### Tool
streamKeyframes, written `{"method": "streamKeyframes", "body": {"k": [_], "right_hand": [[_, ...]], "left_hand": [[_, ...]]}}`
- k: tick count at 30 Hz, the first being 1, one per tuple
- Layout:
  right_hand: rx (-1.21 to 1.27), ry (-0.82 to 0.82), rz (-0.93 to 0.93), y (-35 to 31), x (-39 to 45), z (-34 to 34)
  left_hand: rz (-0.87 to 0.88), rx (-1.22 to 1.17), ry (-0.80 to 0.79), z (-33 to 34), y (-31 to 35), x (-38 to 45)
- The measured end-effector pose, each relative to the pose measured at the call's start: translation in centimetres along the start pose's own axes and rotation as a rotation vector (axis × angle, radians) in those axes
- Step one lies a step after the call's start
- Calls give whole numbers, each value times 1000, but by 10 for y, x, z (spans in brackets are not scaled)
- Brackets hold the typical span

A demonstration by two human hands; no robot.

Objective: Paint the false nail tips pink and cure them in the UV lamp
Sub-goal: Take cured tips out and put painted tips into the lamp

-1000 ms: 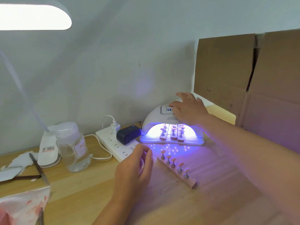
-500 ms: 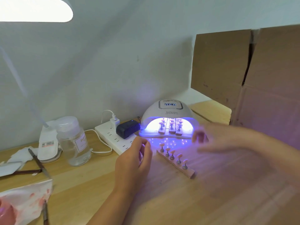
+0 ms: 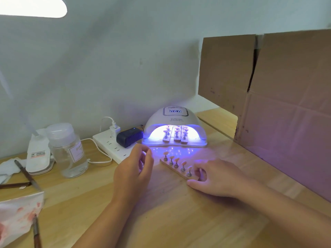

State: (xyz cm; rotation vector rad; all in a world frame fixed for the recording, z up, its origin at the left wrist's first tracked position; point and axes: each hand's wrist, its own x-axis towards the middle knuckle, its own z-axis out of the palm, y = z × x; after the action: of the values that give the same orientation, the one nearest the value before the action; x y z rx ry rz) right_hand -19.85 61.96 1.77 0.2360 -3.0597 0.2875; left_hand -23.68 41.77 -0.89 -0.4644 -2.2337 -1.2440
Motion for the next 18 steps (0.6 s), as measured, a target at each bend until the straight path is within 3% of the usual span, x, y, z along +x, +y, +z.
{"method": "streamKeyframes", "body": {"k": [4,9,18], "right_hand": [[62,37,-124,14,-5,-2],[179,76,-103,59,-33,-9],[198,421,420,97,-7,7]], "left_hand": [[-13,-2,-14,0,0,-1],[-15,-30,4,1,-4,-1],[-1,-36,-13,1,-3,0]]}}
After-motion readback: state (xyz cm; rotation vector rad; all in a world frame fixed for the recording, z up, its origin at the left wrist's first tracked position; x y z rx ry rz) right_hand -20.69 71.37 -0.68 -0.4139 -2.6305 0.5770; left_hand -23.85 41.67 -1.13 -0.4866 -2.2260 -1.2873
